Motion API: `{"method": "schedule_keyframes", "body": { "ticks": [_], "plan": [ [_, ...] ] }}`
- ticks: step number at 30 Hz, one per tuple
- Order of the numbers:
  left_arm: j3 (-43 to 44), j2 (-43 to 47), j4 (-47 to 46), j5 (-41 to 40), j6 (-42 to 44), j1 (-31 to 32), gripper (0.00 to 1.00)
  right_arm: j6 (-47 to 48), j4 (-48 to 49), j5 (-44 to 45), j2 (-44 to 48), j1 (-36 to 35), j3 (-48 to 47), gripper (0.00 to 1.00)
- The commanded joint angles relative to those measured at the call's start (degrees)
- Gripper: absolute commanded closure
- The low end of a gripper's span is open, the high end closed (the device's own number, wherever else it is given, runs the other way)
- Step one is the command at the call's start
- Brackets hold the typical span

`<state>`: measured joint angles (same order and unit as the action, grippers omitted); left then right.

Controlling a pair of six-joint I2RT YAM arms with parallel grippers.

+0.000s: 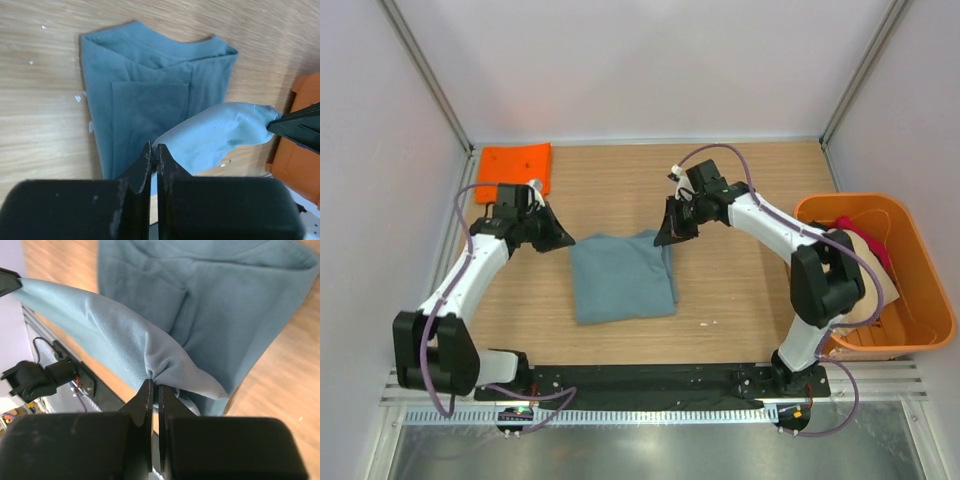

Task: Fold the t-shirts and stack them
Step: Fold the tshirt

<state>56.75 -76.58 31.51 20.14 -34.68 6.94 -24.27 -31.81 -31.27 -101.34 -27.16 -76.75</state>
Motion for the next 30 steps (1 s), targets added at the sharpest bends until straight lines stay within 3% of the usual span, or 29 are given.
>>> {"method": "schedule_keyframes", "body": {
  "ticks": [1, 9, 13, 22, 30],
  "plan": [
    [-1.6, 7.0, 4.5, 1.8, -0.9, -0.4, 1.00, -3.6, -0.3, 1.0, 8.1, -0.9, 3.6, 0.99],
    [-2.2, 12.8, 8.9, 3.2, -0.7, 0.9, 1.00, -10.8, -0.2, 2.3, 19.9, -2.1, 8.2, 0.99],
    [2.1, 12.3, 10.8, 2.2, -0.7, 1.9, 1.00, -12.3, -1.0, 2.6, 22.1, -2.2, 7.9, 0.99],
    [10.9, 7.3, 12.8, 0.2, -0.9, 2.3, 1.00, -12.6, -1.2, 3.0, 19.5, -2.0, 4.8, 0.99],
    [12.0, 4.3, 10.1, -0.2, -1.3, 2.1, 1.00, -11.0, -3.0, 2.0, 12.8, -0.1, -1.2, 0.99]
  ]
}}
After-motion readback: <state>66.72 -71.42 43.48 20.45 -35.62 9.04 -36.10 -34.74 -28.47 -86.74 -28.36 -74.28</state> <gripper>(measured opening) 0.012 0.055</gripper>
